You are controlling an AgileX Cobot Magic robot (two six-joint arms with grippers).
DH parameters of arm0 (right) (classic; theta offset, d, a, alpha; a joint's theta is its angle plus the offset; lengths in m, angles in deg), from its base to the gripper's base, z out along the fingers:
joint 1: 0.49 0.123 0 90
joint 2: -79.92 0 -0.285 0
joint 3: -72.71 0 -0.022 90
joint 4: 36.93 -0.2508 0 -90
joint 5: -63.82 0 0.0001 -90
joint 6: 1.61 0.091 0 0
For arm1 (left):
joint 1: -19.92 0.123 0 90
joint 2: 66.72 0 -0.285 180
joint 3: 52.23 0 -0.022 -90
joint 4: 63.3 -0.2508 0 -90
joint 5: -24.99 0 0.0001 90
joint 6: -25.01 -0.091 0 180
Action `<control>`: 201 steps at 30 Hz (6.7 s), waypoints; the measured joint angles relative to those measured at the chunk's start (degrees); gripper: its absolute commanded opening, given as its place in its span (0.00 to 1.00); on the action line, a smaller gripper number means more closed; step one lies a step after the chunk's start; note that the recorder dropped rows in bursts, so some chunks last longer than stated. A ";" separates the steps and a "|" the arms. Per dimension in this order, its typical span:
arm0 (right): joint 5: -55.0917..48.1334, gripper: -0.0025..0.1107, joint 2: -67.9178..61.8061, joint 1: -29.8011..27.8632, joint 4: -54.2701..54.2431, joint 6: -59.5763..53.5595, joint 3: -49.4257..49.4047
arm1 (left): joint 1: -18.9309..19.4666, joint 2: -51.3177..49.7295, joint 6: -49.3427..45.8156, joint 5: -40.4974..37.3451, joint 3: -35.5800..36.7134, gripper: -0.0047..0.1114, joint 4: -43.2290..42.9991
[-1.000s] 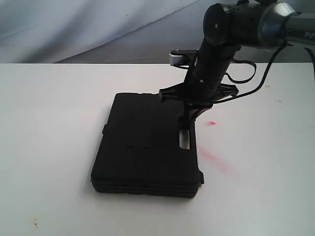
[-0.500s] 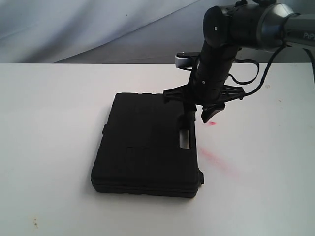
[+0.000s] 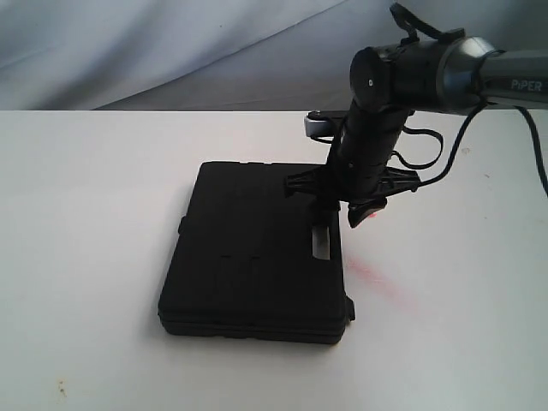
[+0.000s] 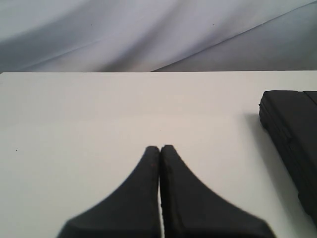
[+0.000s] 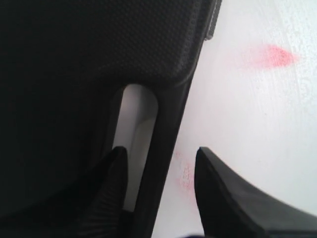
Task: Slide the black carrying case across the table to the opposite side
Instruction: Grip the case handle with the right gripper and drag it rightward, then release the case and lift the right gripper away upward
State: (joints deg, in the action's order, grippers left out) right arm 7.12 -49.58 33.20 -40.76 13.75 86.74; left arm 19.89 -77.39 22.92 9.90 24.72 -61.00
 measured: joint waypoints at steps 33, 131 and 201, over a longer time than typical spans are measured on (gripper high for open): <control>5.16 0.02 -2.86 0.24 0.00 2.26 -2.86 | 0.00 0.00 0.00 0.00 0.00 0.04 0.00; 6.12 0.02 4.95 -21.29 9.89 -3.62 -16.17 | 0.00 0.00 0.00 -0.06 0.00 0.04 0.00; 58.85 0.02 37.69 -21.38 14.46 -9.19 -39.88 | 0.00 0.00 -0.09 -0.06 0.00 0.04 0.00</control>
State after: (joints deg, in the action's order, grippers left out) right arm 65.98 -11.90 11.82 -26.30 4.56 46.86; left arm 19.89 -77.39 22.83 9.84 24.72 -61.00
